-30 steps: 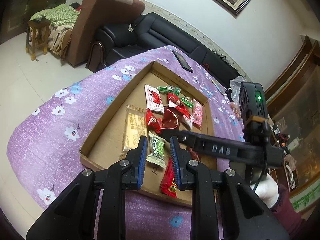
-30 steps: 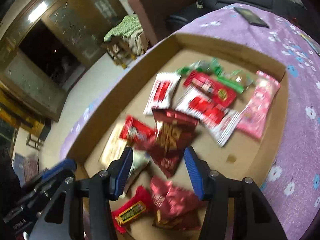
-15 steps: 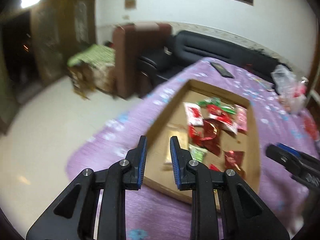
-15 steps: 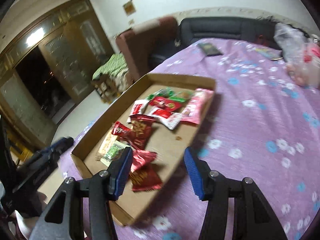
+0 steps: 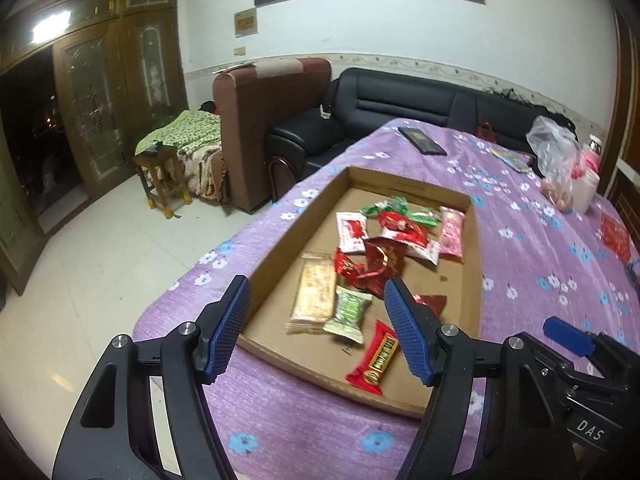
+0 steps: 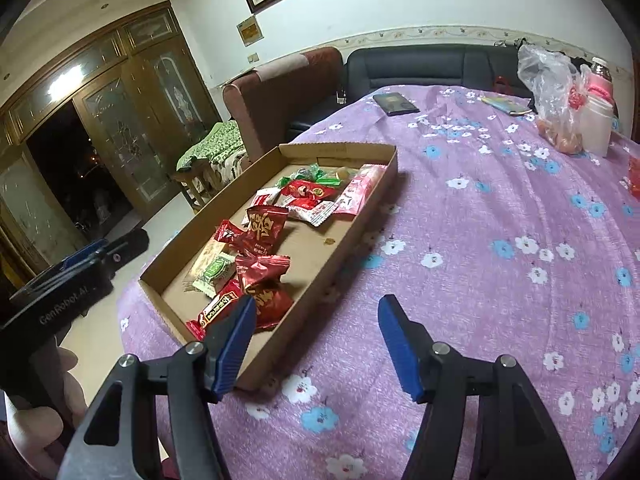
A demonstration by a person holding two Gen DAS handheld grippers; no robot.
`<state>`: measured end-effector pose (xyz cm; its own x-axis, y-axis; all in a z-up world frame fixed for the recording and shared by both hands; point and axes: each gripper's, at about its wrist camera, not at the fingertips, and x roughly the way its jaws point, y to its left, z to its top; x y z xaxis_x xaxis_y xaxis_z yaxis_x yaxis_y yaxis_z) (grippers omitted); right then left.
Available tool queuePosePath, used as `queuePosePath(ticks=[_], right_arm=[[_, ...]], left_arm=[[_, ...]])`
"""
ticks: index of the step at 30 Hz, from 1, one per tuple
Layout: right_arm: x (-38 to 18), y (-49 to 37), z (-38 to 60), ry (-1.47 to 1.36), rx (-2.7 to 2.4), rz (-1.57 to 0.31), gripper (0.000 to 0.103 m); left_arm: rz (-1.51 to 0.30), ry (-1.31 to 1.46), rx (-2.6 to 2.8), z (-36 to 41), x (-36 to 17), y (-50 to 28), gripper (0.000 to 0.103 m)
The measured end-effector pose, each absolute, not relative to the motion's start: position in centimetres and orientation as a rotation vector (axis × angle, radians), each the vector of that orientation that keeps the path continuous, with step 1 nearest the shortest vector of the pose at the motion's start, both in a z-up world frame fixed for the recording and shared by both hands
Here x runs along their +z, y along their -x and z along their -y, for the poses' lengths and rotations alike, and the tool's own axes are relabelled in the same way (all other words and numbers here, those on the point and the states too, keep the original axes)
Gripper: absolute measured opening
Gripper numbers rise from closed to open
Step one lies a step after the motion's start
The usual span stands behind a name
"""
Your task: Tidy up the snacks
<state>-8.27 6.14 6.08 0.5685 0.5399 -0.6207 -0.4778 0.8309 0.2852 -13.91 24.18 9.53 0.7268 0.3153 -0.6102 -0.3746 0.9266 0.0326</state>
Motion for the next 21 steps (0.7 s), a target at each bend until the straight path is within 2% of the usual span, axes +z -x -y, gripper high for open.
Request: queuePosePath(ticks=[5,21], right_arm=[[6.3,8.9,-5.0,-0.089,0.585,-0.734,0.072],[5.4,8.7,-3.2,-0.113,0.564,-0.757,0.073]], left_arm=[[-0.671,0.069,0.354,-22.6,9.5,13.6,0.07],[-0.754,0.05,0.274,-20.2,8.2,12.1,0.07]])
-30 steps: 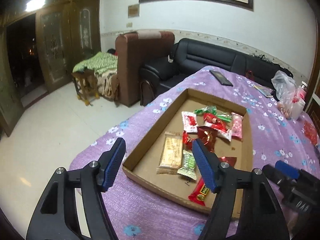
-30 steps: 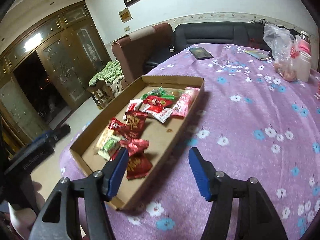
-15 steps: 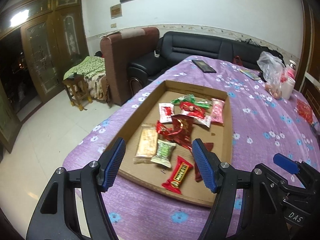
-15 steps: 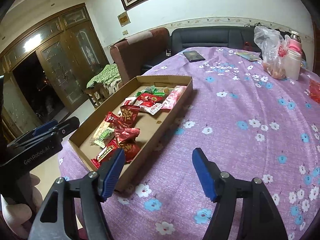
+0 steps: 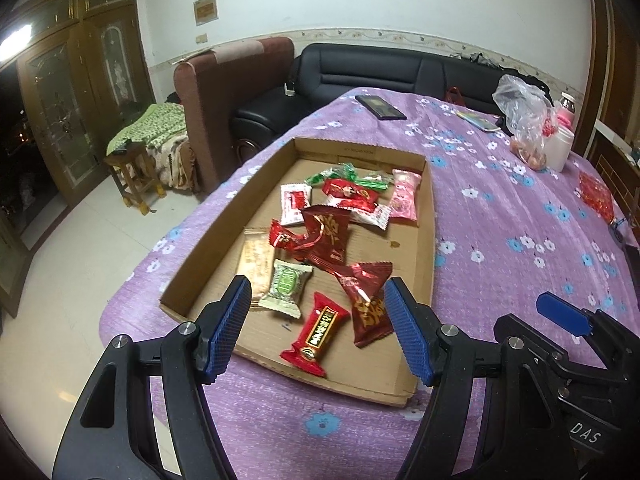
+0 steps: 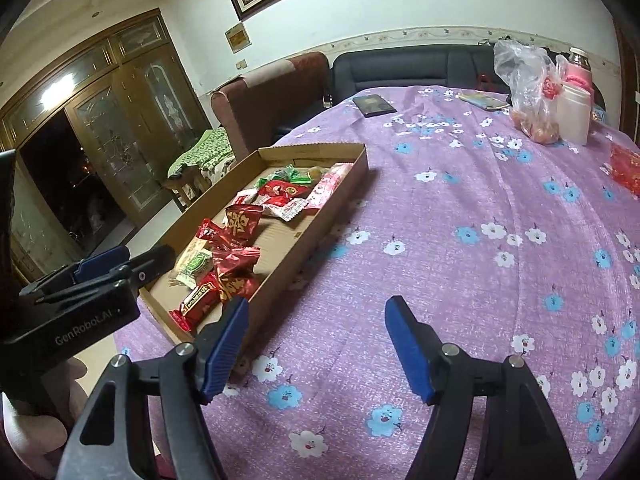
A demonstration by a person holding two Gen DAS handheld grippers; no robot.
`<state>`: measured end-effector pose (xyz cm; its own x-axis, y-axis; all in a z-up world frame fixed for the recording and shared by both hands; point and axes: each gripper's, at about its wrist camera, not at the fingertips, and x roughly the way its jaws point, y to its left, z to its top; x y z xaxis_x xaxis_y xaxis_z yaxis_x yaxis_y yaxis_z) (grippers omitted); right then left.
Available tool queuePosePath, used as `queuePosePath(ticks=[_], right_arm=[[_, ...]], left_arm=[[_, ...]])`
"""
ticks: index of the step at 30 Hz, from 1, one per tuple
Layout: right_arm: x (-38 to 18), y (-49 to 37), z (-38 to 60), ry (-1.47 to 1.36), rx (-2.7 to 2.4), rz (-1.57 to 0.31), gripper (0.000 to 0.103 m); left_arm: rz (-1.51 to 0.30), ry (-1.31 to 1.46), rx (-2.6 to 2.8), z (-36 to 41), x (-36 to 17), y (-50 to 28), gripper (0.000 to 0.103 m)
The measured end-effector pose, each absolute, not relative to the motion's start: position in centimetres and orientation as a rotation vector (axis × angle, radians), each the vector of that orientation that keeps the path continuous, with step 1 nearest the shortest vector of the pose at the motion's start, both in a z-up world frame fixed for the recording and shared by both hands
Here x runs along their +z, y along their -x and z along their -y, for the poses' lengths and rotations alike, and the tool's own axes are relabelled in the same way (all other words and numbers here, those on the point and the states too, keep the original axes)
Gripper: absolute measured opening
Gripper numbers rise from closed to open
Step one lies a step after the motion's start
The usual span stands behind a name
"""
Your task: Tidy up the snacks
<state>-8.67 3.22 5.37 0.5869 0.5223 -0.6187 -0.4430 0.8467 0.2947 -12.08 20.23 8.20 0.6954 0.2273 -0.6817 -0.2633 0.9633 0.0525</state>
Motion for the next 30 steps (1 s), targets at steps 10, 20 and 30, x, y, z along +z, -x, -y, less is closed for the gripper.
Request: queuePosePath(ticks=[10,20,30], right_arm=[[4.7,8.2,-3.4,-0.111,0.557,-0.787,0.073],[3.8,7.5,-3.4,-0.11,0.535,-0.811,0.073],[2.8,6.4,-1.9,-0.178,0.51,-0.814,0.073]], left_arm=[[-0.797,0.07,0.24,-20.2,7.0,11.1,0.07],[-0.816,0.137,0.217,-22.5,6.4,10.5,0.07],[-0.796,0.097,0.396,-28.3,7.3,6.9,0.07]])
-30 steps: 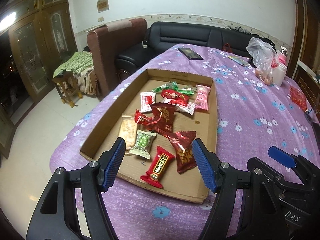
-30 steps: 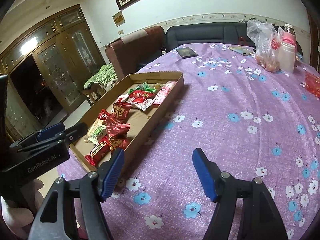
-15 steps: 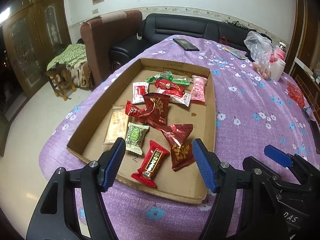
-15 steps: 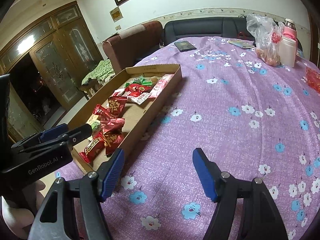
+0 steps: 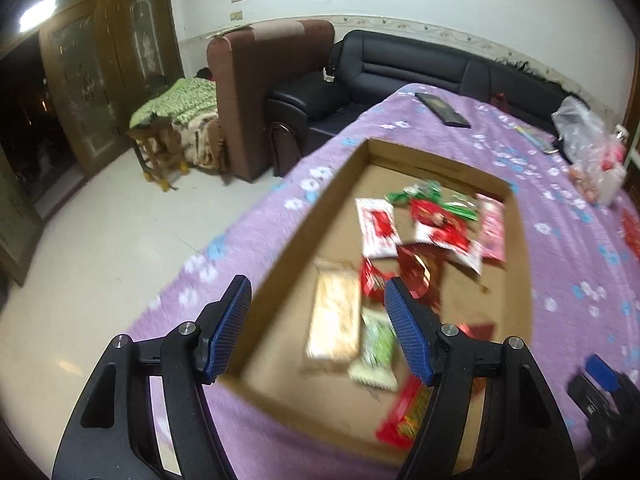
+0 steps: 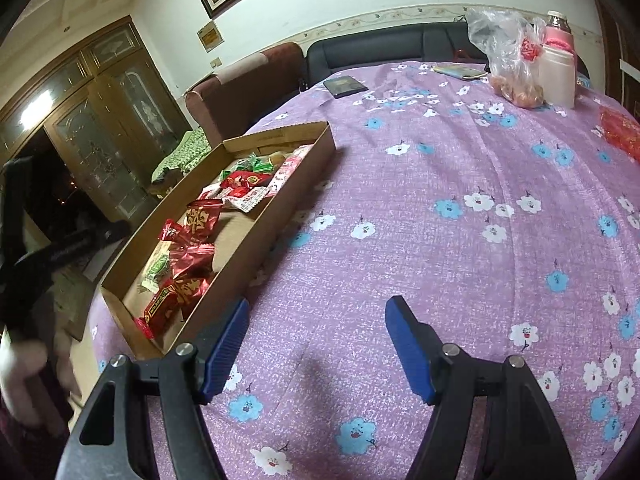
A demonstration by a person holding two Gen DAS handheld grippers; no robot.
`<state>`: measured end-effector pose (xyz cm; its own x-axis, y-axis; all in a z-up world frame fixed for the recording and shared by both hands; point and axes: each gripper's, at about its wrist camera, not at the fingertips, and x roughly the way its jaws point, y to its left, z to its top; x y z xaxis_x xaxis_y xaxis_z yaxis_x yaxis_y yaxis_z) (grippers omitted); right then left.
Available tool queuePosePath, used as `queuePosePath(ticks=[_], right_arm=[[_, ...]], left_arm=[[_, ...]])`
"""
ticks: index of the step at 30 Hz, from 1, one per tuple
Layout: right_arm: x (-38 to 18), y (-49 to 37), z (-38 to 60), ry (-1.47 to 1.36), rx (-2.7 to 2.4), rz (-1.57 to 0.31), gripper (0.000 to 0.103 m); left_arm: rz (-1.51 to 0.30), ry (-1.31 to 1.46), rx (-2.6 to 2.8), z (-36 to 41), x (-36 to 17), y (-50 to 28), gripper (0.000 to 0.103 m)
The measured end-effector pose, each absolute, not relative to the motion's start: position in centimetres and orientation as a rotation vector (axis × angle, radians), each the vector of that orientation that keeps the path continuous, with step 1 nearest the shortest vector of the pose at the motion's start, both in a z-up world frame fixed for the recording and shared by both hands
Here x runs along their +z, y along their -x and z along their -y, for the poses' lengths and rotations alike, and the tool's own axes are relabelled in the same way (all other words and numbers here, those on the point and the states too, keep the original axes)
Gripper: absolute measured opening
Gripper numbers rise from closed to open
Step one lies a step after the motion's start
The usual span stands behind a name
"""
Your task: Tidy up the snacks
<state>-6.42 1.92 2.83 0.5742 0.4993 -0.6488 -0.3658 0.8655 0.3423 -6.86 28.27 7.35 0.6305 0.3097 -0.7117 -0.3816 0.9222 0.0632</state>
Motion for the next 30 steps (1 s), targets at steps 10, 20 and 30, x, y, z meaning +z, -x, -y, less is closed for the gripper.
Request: queuePosePath(ticks=[10,20,30], right_arm=[[2.6,6.2,-1.4,-0.22,0.533,-0.821,0.073],[2.0,5.7,-0.9,-0.261,0.534,-0.855,0.073],[1.8,5.5,-0.9,-0.268,0.535,-0.872,0.073]], left_arm=[[-0.907,-0.17,0.507,-27.8,4.1,-0.8,0.07],[-0.927,-0.37,0.473,-25.5,3.6,-1.0,0.07],[-0.999,-0.437,0.491,-25.9,2.8,-3.1,0.07]])
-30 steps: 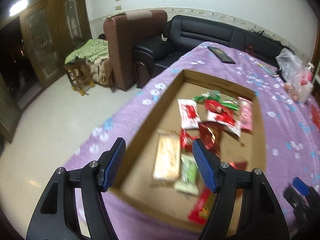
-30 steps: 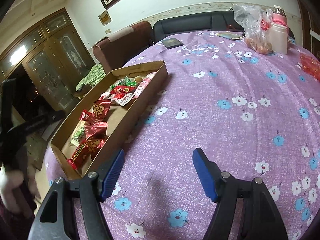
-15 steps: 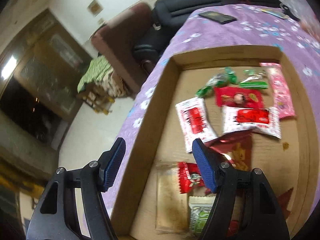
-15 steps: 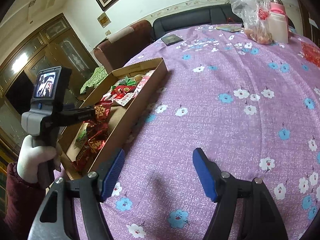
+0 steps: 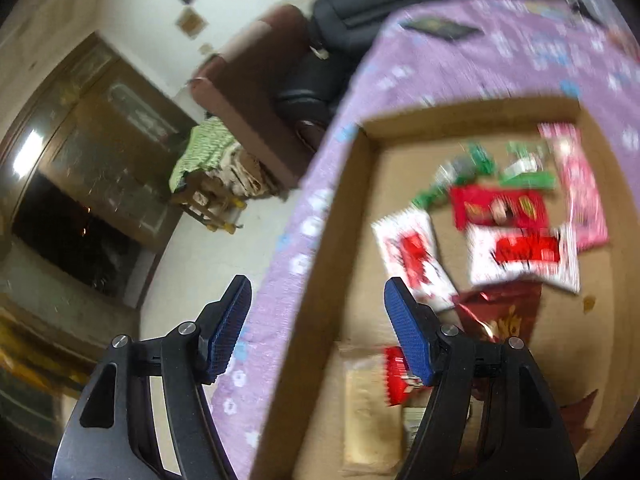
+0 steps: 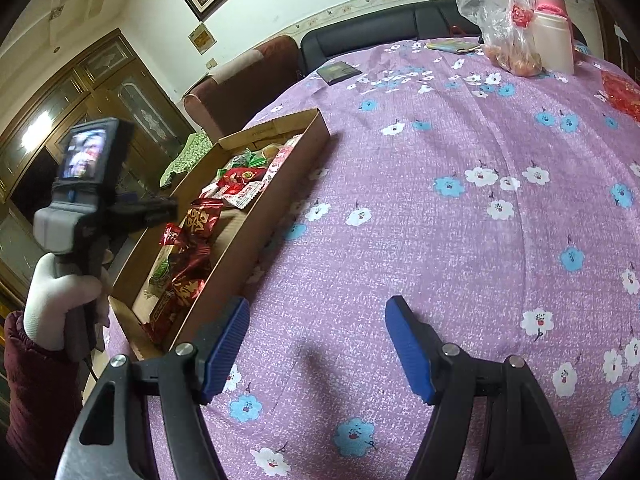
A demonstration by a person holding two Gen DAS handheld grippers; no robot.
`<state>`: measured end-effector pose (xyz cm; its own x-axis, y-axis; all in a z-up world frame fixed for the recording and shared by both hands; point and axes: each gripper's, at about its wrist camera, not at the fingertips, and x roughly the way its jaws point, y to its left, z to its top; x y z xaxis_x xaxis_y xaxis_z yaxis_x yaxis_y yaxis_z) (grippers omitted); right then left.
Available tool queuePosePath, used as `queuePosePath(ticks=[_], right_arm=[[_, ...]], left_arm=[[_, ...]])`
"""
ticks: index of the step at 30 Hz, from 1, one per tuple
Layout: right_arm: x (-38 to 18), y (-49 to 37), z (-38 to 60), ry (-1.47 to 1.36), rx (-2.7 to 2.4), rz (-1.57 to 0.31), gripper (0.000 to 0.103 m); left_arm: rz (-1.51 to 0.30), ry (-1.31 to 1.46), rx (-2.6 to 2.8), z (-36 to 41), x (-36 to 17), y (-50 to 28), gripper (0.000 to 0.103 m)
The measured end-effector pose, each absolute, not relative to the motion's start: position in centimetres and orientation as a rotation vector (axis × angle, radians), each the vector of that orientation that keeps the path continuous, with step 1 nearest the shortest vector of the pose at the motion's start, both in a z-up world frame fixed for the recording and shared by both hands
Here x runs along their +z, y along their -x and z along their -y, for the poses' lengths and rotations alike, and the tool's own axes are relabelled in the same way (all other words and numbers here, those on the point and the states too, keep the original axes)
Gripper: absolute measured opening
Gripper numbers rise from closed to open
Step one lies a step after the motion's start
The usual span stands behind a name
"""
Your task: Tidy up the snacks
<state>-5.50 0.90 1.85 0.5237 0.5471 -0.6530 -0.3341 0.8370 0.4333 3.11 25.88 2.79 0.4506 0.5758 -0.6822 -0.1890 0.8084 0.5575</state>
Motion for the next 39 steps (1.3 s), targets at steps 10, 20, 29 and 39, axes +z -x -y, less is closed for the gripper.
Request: queuePosePath(ticks=[10,20,29,39], right_arm=[[1.8,5.5,-0.9,-0.264,0.537,-0.879,0.073],[3.7,7.4,-1.5,-0.2,0.522,-0.753,0.073],[8.2,12.2,-4.6,-0.005,0.517,-0.545,0.091],[7.8,12.5,-7.5,0.083,0.516,-0.558,0.095]], left_arm=[[-0.769,-0.31,0.361,-24.4,9.0,1.3,0.07],[-0.226,-0.096,0.344,-22.7,17.4,16.5,0.103],[-0.464,0.064,0.244,-21.8,13.3,13.6,0.103],[-0.542,0.151,0.316,-24.2,10.8,13.7,0.103]])
